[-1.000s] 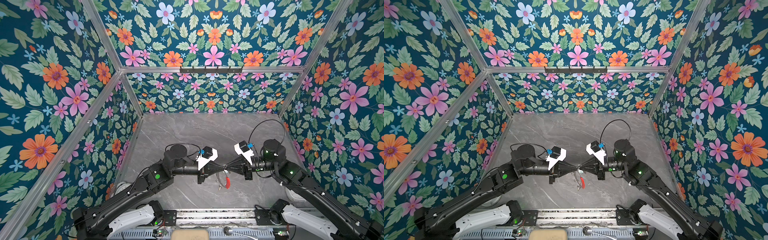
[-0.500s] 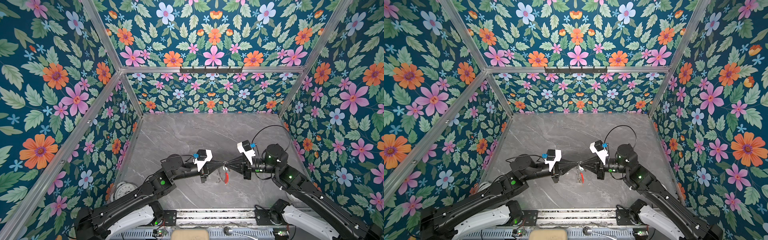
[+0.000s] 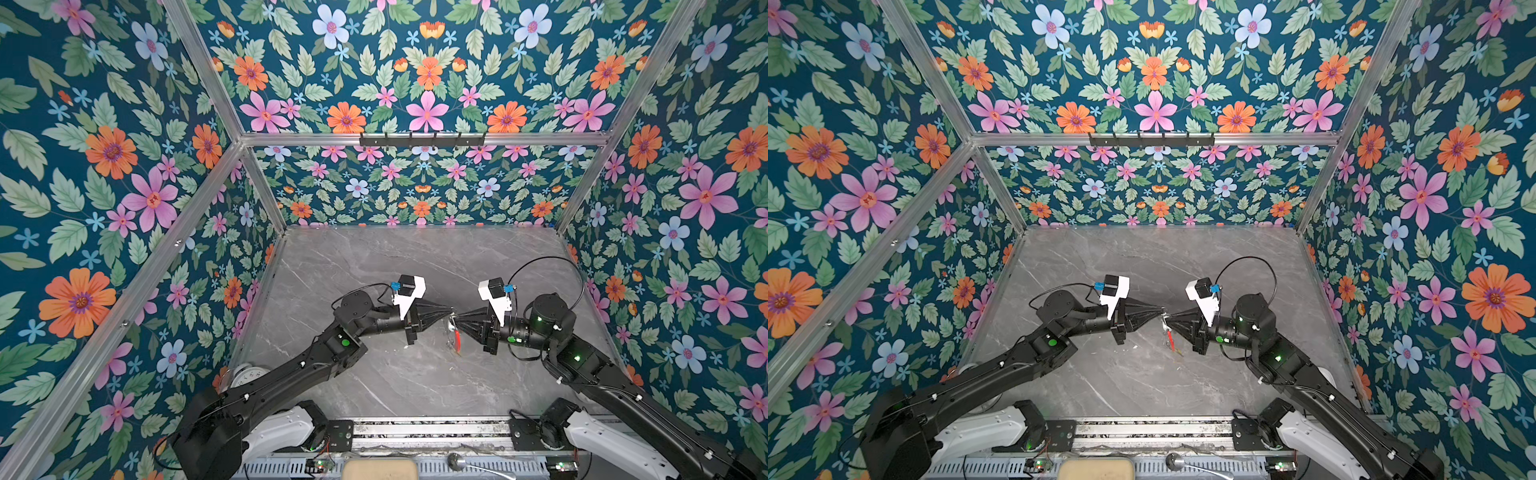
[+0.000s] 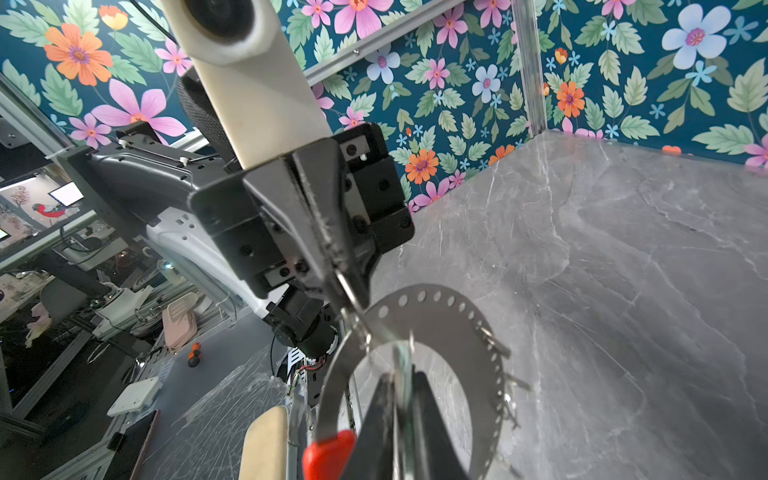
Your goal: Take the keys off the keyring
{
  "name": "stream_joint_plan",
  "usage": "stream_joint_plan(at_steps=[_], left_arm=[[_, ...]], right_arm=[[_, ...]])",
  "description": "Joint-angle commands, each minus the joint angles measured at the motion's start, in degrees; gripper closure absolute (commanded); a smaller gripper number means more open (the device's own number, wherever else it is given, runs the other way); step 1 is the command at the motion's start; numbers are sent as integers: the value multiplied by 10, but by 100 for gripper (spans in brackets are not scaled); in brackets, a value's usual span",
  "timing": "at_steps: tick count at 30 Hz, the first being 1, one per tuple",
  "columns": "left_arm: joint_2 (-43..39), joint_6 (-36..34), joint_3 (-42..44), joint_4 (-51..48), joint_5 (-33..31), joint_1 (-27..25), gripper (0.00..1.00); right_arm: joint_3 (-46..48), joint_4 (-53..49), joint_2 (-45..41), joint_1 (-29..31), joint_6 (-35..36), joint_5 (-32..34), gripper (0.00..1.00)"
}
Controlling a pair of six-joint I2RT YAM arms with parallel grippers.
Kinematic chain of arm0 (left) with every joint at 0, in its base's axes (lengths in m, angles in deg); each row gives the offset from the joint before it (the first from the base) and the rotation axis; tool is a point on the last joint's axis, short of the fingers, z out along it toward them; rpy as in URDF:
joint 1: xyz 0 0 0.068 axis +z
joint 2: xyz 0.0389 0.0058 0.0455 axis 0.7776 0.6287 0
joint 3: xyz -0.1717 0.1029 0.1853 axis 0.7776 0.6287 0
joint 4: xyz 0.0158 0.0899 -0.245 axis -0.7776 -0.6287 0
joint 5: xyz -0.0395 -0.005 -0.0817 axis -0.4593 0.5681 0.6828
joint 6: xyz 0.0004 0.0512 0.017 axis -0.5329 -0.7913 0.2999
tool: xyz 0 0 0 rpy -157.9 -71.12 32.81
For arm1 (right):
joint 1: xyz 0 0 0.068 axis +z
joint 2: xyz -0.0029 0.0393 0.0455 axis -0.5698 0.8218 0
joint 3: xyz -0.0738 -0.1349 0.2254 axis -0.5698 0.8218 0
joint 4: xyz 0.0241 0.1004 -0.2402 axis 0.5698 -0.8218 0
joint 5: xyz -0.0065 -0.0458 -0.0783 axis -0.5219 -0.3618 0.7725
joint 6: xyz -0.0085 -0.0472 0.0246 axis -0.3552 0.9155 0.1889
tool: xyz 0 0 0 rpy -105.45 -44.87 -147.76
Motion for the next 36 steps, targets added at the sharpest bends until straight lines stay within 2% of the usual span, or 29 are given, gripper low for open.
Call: stream_joint_plan(at_steps=[1,4,9,13,17,21,27,36], left_arm=[[4,27,-1,92,45,12,100],[6,38,8,116,53,29,100],[40,81,26,195,71,62,100],[84,120,36,286,91,77,100],[136,183,37,392,112,94,100],[175,258,40,498,121,102,100],[182,265,44,504,119,105,100],[165,276,51,500,109,103,100]], right_arm=[[2,-17,2,0,-3,30,68],[10,-27,-15,0,-1,50,50],[13,-62,-41,-4,16,84,39],[7,-18,-43,-41,-2,41,37],[4,97,-17,-92,-44,-41,37],[-23,161,33,-95,-59,-113,36],[-46,191,86,-94,-72,-140,37],[-57,210,95,-81,-80,-145,39]])
